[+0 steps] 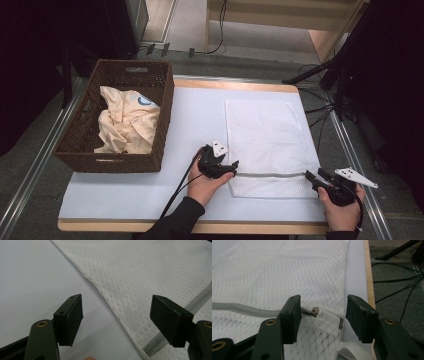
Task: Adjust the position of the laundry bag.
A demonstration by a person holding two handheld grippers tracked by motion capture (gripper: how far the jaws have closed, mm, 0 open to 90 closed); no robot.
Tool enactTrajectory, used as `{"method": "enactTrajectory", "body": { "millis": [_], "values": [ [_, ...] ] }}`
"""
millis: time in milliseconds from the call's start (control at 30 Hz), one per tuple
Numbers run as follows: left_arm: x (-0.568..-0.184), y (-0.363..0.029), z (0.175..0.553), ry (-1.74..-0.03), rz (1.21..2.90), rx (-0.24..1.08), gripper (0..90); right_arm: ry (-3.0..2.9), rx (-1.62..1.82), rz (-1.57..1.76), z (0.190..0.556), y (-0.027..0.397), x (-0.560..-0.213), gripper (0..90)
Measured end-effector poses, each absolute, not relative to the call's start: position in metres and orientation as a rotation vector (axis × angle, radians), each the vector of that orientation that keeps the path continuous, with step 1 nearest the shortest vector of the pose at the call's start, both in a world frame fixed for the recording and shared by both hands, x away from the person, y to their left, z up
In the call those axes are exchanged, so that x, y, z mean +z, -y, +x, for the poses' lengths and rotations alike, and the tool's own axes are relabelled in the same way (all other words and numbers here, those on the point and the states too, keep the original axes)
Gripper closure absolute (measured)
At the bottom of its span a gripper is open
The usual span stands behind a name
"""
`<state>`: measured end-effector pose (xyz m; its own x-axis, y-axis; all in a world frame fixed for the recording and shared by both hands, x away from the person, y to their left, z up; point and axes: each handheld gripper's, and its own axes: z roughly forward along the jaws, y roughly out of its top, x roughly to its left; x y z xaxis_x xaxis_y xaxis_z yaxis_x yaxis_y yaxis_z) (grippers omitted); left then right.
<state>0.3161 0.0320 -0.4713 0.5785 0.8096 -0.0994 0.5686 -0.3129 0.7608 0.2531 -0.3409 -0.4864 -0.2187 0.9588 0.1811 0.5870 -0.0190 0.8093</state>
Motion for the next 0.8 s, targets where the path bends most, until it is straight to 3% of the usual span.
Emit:
{"method": "enactTrajectory", "body": {
  "millis": [267,500,567,800],
  "values": [
    [-0.474,-0.019,0.319,-1.107,2.069,0.398,33.2,-1.812,1.126,1.651,0.257,0.342,-0.488,50.3],
    [-0.476,-0.007,0.317,-1.130,2.124,0.465,43.0,-1.856,1.059,1.665,0.262,0.338,-0.490,52.0],
    [-0.476,-0.007,0.317,-1.121,2.127,0.471,49.4,-1.873,1.022,1.671,0.264,0.336,-0.491,51.9],
    [-0.475,-0.006,0.317,-1.104,2.124,0.444,68.0,-1.891,0.945,1.632,0.263,0.329,-0.490,69.4]
  ]
}}
